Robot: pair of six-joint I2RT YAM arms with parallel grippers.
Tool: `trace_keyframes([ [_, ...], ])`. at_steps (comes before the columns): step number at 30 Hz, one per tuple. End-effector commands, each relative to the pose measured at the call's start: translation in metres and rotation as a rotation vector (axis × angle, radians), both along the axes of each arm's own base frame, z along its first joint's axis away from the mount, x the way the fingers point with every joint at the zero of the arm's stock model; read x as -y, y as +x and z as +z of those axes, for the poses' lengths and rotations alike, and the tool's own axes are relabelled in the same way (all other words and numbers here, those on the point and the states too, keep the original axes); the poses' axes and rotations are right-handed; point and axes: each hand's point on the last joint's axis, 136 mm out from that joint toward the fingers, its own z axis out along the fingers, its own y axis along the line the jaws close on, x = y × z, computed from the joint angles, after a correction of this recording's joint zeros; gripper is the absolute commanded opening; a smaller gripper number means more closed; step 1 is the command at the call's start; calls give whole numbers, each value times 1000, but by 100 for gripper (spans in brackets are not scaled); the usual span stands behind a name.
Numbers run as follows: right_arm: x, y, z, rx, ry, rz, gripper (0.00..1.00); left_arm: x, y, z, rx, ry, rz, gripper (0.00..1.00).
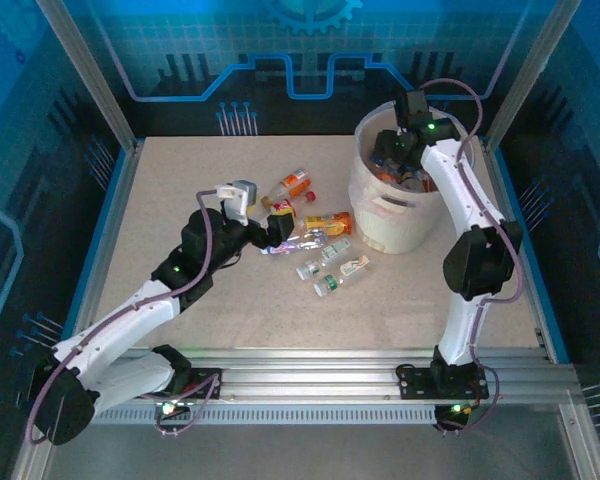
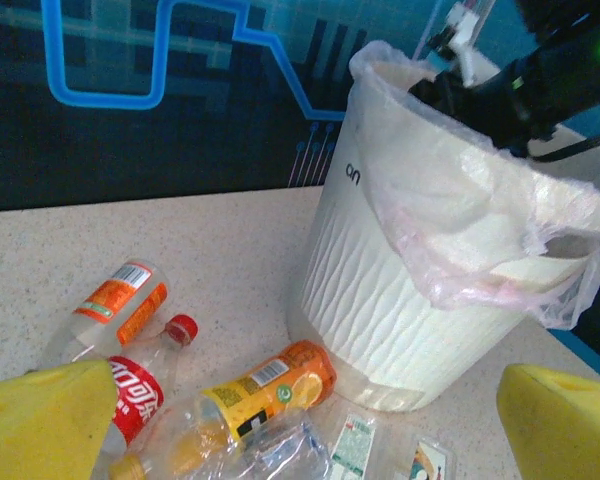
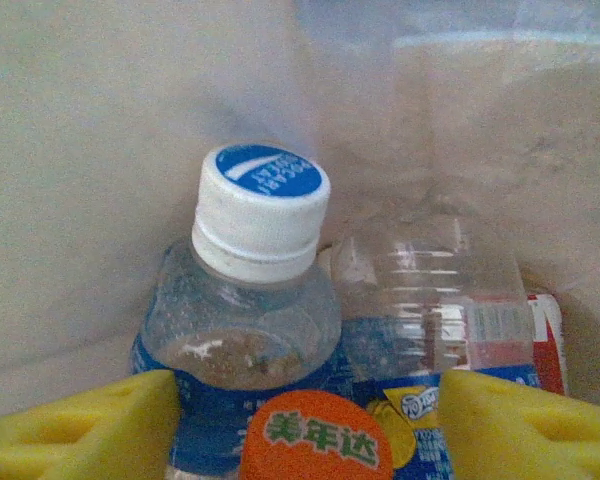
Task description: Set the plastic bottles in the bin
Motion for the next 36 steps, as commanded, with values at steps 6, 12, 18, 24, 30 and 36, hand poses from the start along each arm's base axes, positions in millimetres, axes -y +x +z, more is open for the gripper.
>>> trace_keyframes([
  [6,-1,-45,65,97,28,59,100,-1,2,-12,-57,32,-1,99],
  [12,-1,-78,93,160,23,69,100,0,1,-34,-98,111,-15,99],
  [18,3,-117,110,220,2,44,100,12,-1,-67,-166,299,-132,99],
  [24,9,-151,109,254,43,16,100,22,-3,-96,-114,510,-292,99],
  [30,16,-173,110,283,76,-12,100,15,17,-128,-228,584,-399,97],
  [36,21,-183,110,297,89,-33,100,13,37,-161,-332,672,-423,96],
])
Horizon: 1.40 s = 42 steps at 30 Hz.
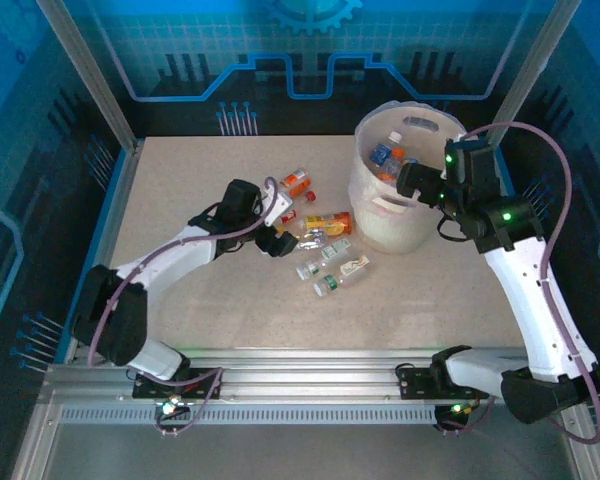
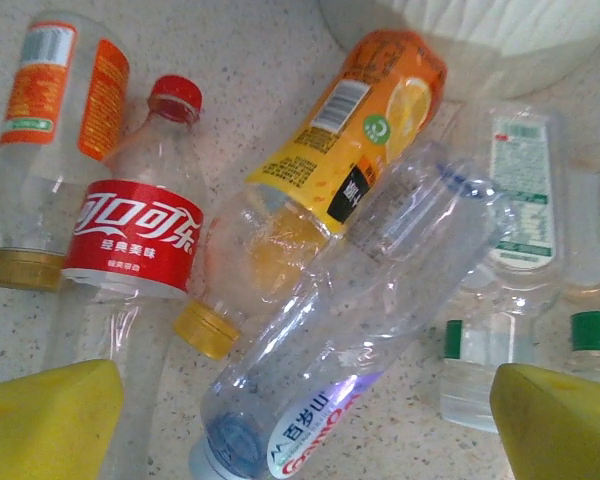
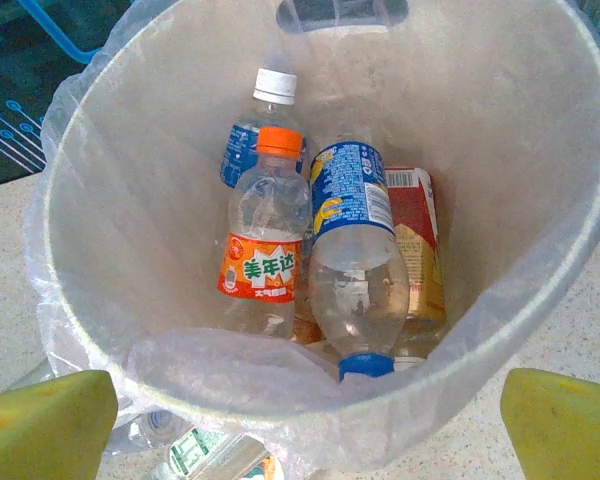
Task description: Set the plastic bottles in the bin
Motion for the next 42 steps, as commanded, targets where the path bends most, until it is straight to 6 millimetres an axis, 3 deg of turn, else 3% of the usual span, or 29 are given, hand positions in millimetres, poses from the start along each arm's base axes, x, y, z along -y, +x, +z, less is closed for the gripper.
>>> trace_keyframes([
  [1,1,-3,4,24,15,-25,100,4,-5,-15,-62,62,-82,95],
  [12,-4,4,-7,-6,28,-18,100,12,10,-38,-131,123,-116,91],
  [27,-1,-1,-6,6,25,-28,100,34,12,-58,-191,171,-186,91],
  [42,1,-2,-6,9,27,-34,100,30,16,-80,-241,233,-172,88],
])
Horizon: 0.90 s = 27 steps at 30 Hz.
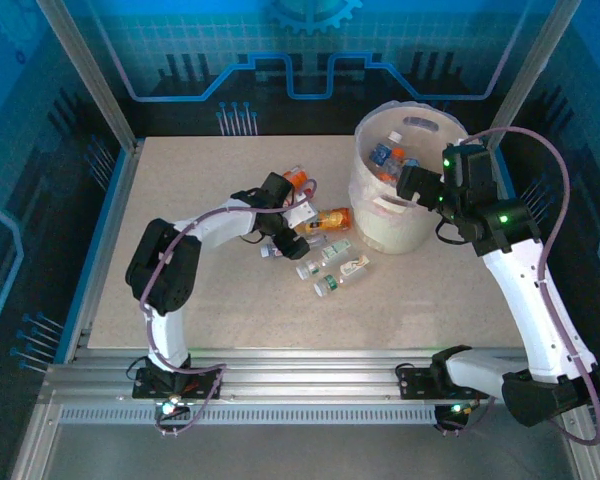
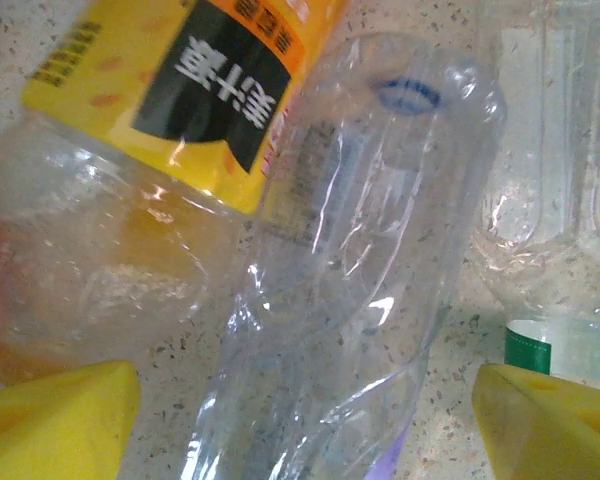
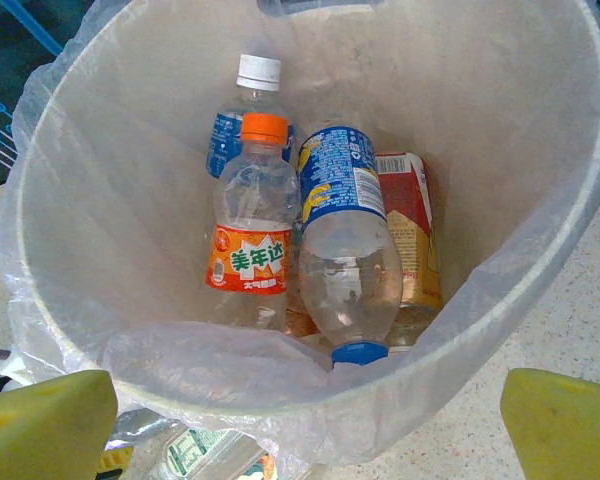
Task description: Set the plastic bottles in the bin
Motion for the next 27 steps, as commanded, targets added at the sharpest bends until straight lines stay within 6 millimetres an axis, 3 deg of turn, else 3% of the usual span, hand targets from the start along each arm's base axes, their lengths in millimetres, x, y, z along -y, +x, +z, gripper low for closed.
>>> trace_keyframes([
  [1,-2,-2,4,24,13,-6,100,0,-2,-3,-15,29,-16,87],
  [24,-2,-1,7,35,12,-6,100,-16,-13,-31,-92,130,19,81],
  [27,-2,0,6,33,11,-7,100,-17,-14,-34,-102,142,21,73],
])
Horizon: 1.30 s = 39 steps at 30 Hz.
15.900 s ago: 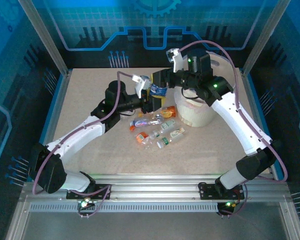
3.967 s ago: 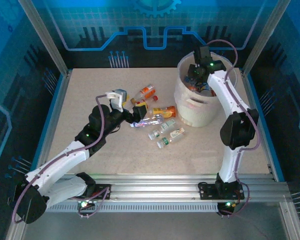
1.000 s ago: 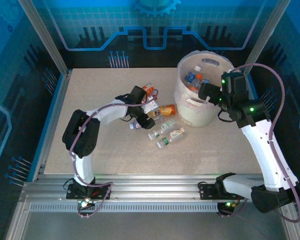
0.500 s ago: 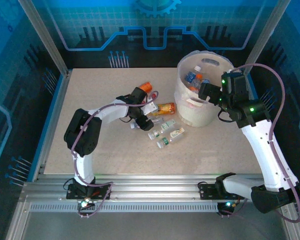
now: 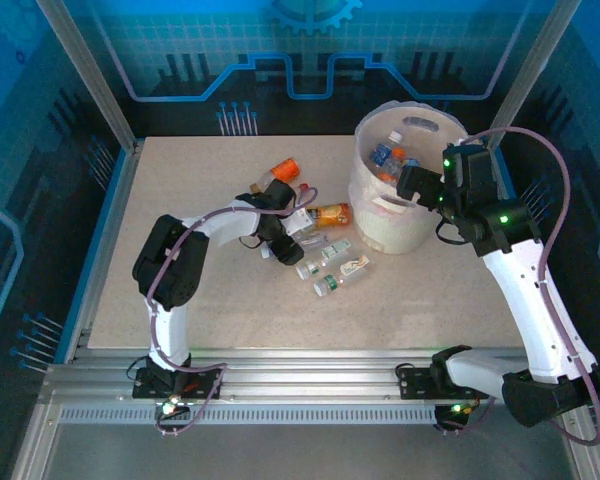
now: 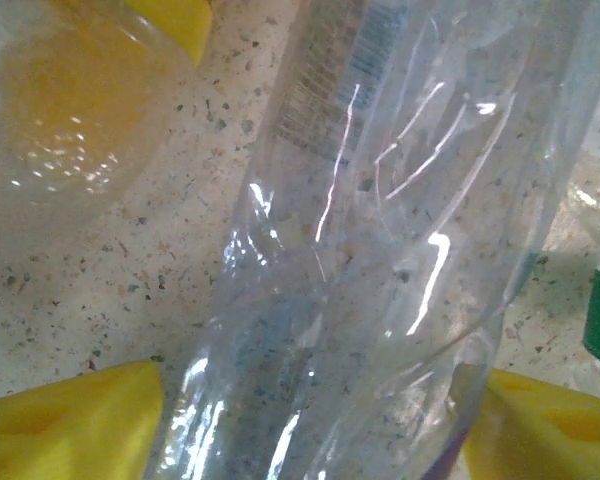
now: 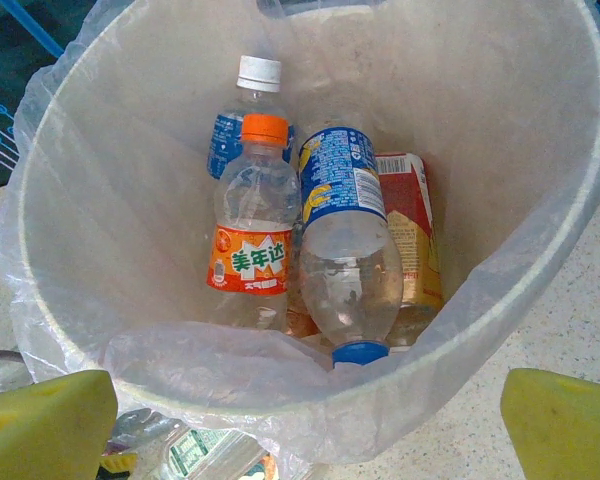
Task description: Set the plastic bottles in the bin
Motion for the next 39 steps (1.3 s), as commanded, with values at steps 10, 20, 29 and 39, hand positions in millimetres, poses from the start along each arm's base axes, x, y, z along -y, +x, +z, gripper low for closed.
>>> trace_keyframes([
  [10,0,-1,6,32,5,-12,100,3,-7,2,-27,15,-14,52],
  [20,0,-1,8,40,7,-12,100,9,-13,41,36,-53,-33,44],
  [29,0,-2,11,46,7,-10,100,10,-3,131,294,-177,1,34],
  [39,0,-2,9,44,3,-10,100,-39,53,185,481,-189,309,34],
])
